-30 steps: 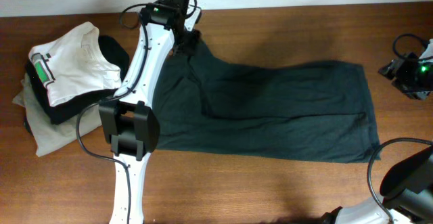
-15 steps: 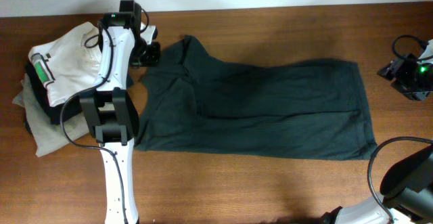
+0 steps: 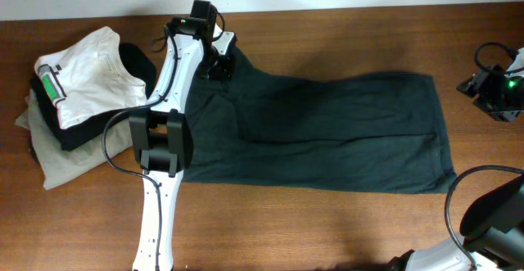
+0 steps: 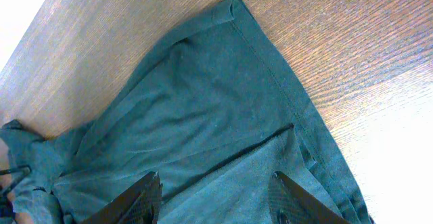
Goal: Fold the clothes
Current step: 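Grasp the strip's upper-left corner with the left gripper and lift, then grasp the strip's upper-right corner with the right gripper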
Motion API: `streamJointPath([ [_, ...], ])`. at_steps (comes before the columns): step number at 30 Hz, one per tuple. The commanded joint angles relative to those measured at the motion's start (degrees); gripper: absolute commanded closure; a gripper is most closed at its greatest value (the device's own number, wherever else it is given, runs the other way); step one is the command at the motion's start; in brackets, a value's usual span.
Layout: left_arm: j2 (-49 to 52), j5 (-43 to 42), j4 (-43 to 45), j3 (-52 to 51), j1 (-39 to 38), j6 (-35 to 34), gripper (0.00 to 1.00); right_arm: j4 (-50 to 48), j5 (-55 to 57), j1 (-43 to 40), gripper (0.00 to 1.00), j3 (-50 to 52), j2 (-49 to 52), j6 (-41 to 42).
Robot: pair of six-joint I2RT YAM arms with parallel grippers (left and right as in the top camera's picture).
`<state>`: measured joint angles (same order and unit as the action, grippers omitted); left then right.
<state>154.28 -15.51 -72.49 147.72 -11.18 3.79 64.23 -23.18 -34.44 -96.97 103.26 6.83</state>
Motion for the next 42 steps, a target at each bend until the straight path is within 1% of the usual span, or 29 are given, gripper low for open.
streamJointPath([
  [1, 0.5, -3.8, -3.6, 9.2, 0.1, 0.5, 1.00, -0.5, 0.5, 0.3, 0.45, -0.7, 0.2, -0.4],
  [4, 0.5, 3.0, -8.1, 20.7, 0.3, 0.5, 1.00, -3.7, 0.5, 0.3, 0.45, -0.7, 0.3, -0.4],
  [6, 0.5, 2.9, -12.3, 26.3, 0.2, 0.5, 1.00, -10.2, 0.4, 1.4, 0.44, -0.7, 1.1, -0.7],
  [9, 0.5, 2.9, -18.6, 26.7, 0.2, 0.5, 1.00, -18.3, 2.1, 6.0, 0.42, -0.7, 6.5, -0.7],
  [12, 0.5, 2.9, -21.4, 26.7, 0.0, 0.5, 1.00, -24.3, 3.3, 9.1, 0.35, -0.7, 14.8, -0.6],
  [13, 0.5, 2.9, -21.3, 26.7, 0.0, 0.5, 1.00, -26.7, 3.3, 9.6, 0.35, -0.7, 17.3, -0.6],
  [14, 0.5, 2.9, -21.0, 26.7, 0.0, 0.5, 1.00, -29.1, 2.7, 10.2, 0.35, -0.7, 20.2, 0.7],
  [17, 0.5, 2.9, -20.8, 26.7, -0.1, 0.5, 1.00, -37.0, 1.9, 11.7, 0.36, -0.7, 26.6, 10.6],
  [18, 0.5, 2.9, -20.5, 26.7, -0.3, 0.5, 1.00, -41.6, -1.0, 12.0, 0.36, -0.7, 28.6, 16.6],
  [19, 0.5, 2.9, -20.3, 26.7, -0.4, 0.5, 1.00, -42.3, -0.9, 12.2, 0.36, -0.7, 29.5, 20.4],
  [22, 0.5, 2.9, -19.2, 26.7, -1.0, 0.5, 1.00, -42.5, 0.2, 12.3, 0.35, -0.7, 30.0, 21.2],
  [23, 0.5, 2.9, -19.1, 26.7, -1.2, 0.5, 0.99, -42.4, 0.3, 12.2, 0.49, -0.7, 30.0, 21.2],
  [24, 0.5, 2.9, -19.1, 26.7, -1.3, 0.5, 1.00, -42.4, 0.3, 12.2, 0.59, -0.7, 30.0, 21.2],
  [25, 0.5, 2.9, -19.1, 26.7, -1.4, 0.5, 1.00, -42.4, 0.2, 12.2, 0.85, -0.7, 30.0, 21.2],
  [26, 0.5, 2.9, -19.1, 26.7, -1.4, 0.5, 1.00, -42.4, -1.0, 12.0, 0.96, -0.8, 29.8, 21.1],
  [29, 0.5, 2.9, -19.3, 26.7, -1.4, 0.5, 1.00, -41.7, -7.5, 9.5, 0.96, -0.9, 25.8, 20.9],
  [30, 0.5, 2.9, -19.6, 26.8, -1.4, 0.5, 1.00, -41.6, -10.1, 8.6, 0.96, -0.9, 24.5, 20.0],
  [31, 0.4, 2.9, -20.1, 26.9, -1.4, 0.5, 1.00, -40.2, -13.9, 6.9, 0.96, -0.9, 21.9, 17.4],
  [33, -0.9, 3.4, -21.0, 26.9, -1.4, 0.5, 1.00, -35.5, -13.9, 5.1, 0.96, -0.9, 19.1, 14.3],
  [35, -3.4, 5.6, -22.3, 26.9, -1.4, 0.5, 1.00, -30.3, -13.9, 4.0, 0.96, -0.9, 17.4, 11.0],
  [37, -5.0, 6.9, -24.2, 26.9, -1.4, 0.6, 1.00, -24.7, -13.7, 3.3, 0.96, -0.9, 16.8, 9.8],
  [38, -5.3, 6.8, -24.2, 26.9, -1.6, 0.6, 1.00, -20.5, -13.5, 2.8, 0.96, -0.9, 16.8, 8.3],
  [39, -5.3, 6.8, -24.2, 26.8, -1.8, 0.5, 1.00, -15.3, -9.7, 2.0, 0.96, -0.9, 16.7, 8.3],
  [40, -5.4, 6.8, -24.2, 26.8, -1.8, 0.6, 1.00, -13.3, -8.2, 1.3, 0.96, -0.9, 16.7, 8.0],
  [42, -6.2, 6.8, -24.2, 26.8, -1.8, 0.5, 1.00, -10.8, -8.5, 0.5, 0.96, -0.9, 16.6, 2.7],
])
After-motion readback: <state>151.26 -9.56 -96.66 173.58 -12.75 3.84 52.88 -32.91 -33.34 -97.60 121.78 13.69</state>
